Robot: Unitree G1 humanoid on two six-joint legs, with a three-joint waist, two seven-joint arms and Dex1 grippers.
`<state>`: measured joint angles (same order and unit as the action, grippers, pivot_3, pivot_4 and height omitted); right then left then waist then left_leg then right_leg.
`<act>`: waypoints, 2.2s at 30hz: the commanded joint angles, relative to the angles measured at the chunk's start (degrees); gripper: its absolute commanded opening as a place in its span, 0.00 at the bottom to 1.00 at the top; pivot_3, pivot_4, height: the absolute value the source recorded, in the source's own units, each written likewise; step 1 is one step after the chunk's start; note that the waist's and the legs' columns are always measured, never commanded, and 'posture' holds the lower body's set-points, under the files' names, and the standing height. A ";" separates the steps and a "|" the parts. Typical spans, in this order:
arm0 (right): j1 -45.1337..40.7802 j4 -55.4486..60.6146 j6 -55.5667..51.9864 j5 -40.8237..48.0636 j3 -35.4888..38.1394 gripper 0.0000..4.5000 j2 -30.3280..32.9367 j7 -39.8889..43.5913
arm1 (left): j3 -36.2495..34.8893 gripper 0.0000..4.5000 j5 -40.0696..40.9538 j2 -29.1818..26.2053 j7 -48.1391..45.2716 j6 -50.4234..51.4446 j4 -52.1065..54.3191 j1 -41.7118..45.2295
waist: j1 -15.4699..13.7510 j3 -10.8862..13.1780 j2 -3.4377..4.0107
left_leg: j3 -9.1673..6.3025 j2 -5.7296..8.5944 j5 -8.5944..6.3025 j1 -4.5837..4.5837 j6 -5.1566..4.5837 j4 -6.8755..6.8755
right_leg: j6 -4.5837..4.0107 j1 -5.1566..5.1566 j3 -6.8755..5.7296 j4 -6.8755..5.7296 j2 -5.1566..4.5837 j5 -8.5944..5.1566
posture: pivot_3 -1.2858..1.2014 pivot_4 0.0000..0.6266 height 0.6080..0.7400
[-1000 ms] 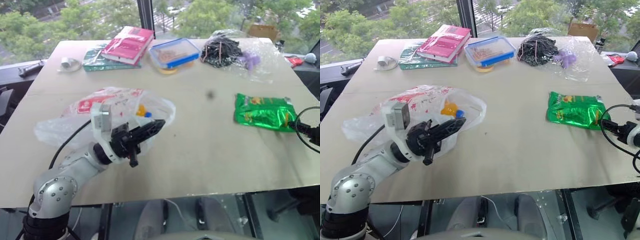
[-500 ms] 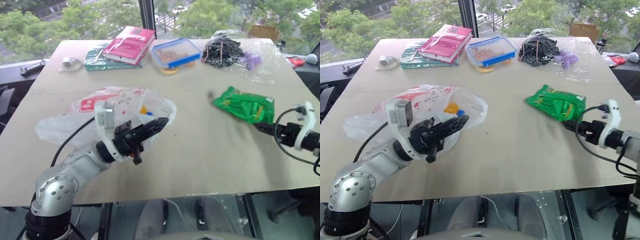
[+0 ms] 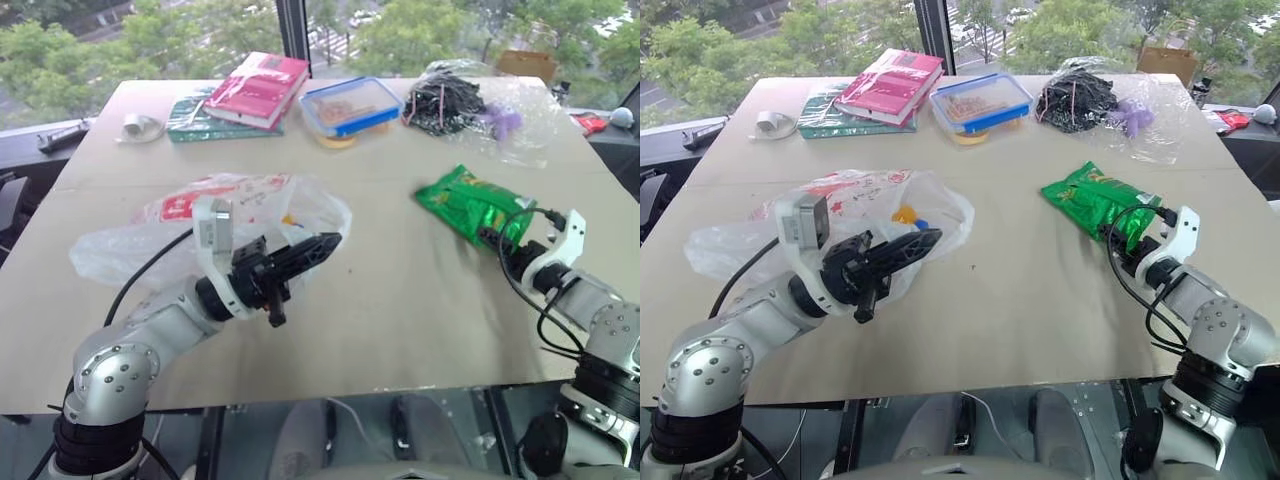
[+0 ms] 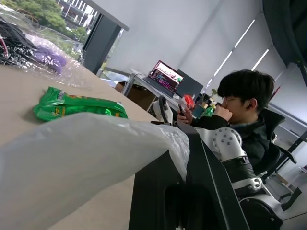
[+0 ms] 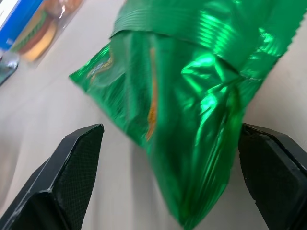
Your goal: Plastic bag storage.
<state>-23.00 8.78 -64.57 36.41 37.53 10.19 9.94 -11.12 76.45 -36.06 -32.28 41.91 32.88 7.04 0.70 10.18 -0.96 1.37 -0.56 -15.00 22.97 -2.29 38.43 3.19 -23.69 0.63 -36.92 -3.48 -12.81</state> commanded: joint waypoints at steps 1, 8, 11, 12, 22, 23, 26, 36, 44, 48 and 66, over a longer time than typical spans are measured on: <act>-0.13 -0.94 4.58 1.33 0.39 0.99 0.30 0.10 | -0.91 0.00 -0.35 -0.56 -1.54 -0.47 0.40 0.54 | 0.00 0.00 0.00 | 0.00 0.00 0.00 0.00 0.00 0.00 | 0.00 0.00 0.00 0.00 0.00 0.00 | 0.52 0.24 1.00; 1.75 -5.13 11.04 0.22 -4.88 0.69 1.72 3.32 | -1.82 0.00 -0.34 -0.75 -2.15 -0.58 0.48 -0.13 | 0.11 0.00 0.00 | 0.02 -0.01 0.00 -0.02 0.00 0.00 | 0.00 0.01 0.03 0.00 0.00 0.00 | 0.52 0.24 1.00; 3.58 -3.24 13.77 -0.42 -7.87 0.34 3.22 5.64 | -2.92 0.00 -0.35 -0.77 -2.95 -1.02 0.02 -1.43 | 0.19 0.00 0.01 | 0.02 -0.03 0.00 -0.02 0.00 -0.02 | 0.00 0.00 0.04 0.00 0.01 0.00 | 0.52 0.24 1.00; 4.18 -2.55 14.54 -0.66 -8.75 0.25 3.70 6.29 | -3.26 0.00 -0.31 -0.67 -3.11 -1.14 -0.18 -1.75 | 0.19 0.00 0.01 | 0.03 -0.04 0.00 -0.02 0.00 -0.03 | -0.01 0.00 0.04 0.00 0.02 0.00 | 0.52 0.24 1.00; 13.08 15.40 15.13 5.35 -16.95 0.01 11.60 16.94 | -7.29 0.00 4.29 -0.25 -1.17 -0.83 -1.92 -1.72 | 0.03 0.01 0.02 | 0.01 -0.08 -0.01 -0.01 -0.01 -0.03 | 0.00 -0.01 0.02 0.01 -0.01 -0.01 | 0.52 0.24 1.00; 14.14 18.81 13.85 7.44 -17.97 0.01 12.93 18.35 | -7.94 0.00 5.41 -0.29 -0.64 -0.80 -2.49 -1.29 | 0.02 0.02 0.02 | 0.00 -0.09 -0.01 -0.02 -0.01 -0.03 | 0.00 0.00 0.02 0.02 -0.01 -0.01 | 0.52 0.24 1.00; 15.04 26.33 10.80 13.16 -20.73 0.01 15.59 20.30 | -9.16 0.00 7.65 -0.95 0.09 -0.30 -3.54 -0.18 | 0.07 0.02 0.02 | -0.01 -0.15 -0.01 -0.02 -0.01 -0.03 | -0.05 -0.01 0.00 0.02 0.00 -0.05 | 0.52 0.24 1.00; 9.44 33.58 10.87 18.93 -29.01 0.01 20.19 21.79 | -10.87 0.00 12.42 -2.87 3.06 0.77 -5.33 2.89 | -0.08 0.02 -0.06 | -0.01 -0.13 -0.01 -0.02 0.00 -0.02 | -0.10 0.00 -0.01 0.04 -0.02 -0.08 | 0.52 0.24 1.00; 4.72 35.45 10.50 28.90 -26.99 0.01 24.87 22.14 | -11.14 0.00 14.28 -3.77 5.31 1.06 -5.08 4.02 | -0.12 0.04 -0.08 | -0.01 -0.13 -0.01 0.00 0.00 -0.03 | -0.07 0.00 -0.02 0.07 -0.03 -0.06 | 0.52 0.24 1.00; 2.77 35.40 10.58 34.77 -27.09 0.01 27.25 21.28 | -11.16 0.00 15.24 -4.16 5.78 1.20 -4.66 4.49 | -0.10 0.04 -0.10 | -0.02 -0.13 -0.01 0.00 -0.01 -0.03 | -0.10 0.00 -0.03 0.07 -0.05 -0.07 | 0.52 0.24 1.00; -11.55 10.75 23.02 12.34 -50.68 0.01 12.80 35.88 | -14.18 0.00 27.38 -11.31 2.67 6.36 2.22 -3.94 | -0.05 0.04 -0.18 | 0.00 -0.20 -0.01 -0.02 0.00 -0.05 | -0.10 -0.04 -0.02 0.07 0.01 -0.06 | 0.52 0.24 1.00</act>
<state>-32.69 21.86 -45.16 51.77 -12.49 24.36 43.76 -23.09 101.21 -46.27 -28.67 48.45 32.27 3.90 0.65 10.22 -1.14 1.35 -0.76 -15.00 22.97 -2.29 38.39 3.08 -23.73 0.57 -36.85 -3.48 -12.88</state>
